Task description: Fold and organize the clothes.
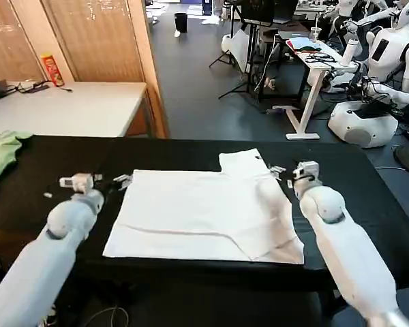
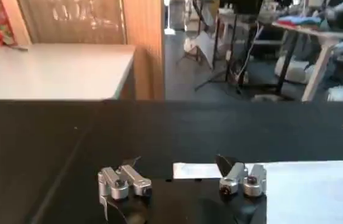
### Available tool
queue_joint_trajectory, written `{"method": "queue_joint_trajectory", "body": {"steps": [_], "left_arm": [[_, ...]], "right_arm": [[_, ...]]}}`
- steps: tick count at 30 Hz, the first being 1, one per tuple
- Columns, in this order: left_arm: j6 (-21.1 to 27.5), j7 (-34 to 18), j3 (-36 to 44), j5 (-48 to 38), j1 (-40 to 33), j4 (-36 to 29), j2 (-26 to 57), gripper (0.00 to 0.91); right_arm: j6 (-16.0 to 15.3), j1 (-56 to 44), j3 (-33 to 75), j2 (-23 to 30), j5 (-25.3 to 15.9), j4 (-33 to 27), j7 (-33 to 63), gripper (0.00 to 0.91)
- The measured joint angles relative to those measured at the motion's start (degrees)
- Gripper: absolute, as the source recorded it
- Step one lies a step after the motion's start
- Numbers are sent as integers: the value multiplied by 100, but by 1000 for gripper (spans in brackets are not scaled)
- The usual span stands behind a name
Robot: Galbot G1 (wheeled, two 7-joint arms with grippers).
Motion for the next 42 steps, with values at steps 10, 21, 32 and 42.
{"method": "queue_joint_trajectory", "body": {"steps": [10,21,32,42], "left_arm": [[162,145,210,24,-380,666,-139,517],[45,367,239,106,-534,998,-285,488],[51,463,244,164,-492,1075,-279,20],[14,540,229,183,-420,903,-253,0]], "right_arm": [[-71,398,-240,303,-6,-824,-75,878],[-103,472,-264,442,-39,-1051,-117,878],[-139,446,-262,415,-32,-1037,-214,283],[4,313,-203,332,-122,-867,-241,49]]}}
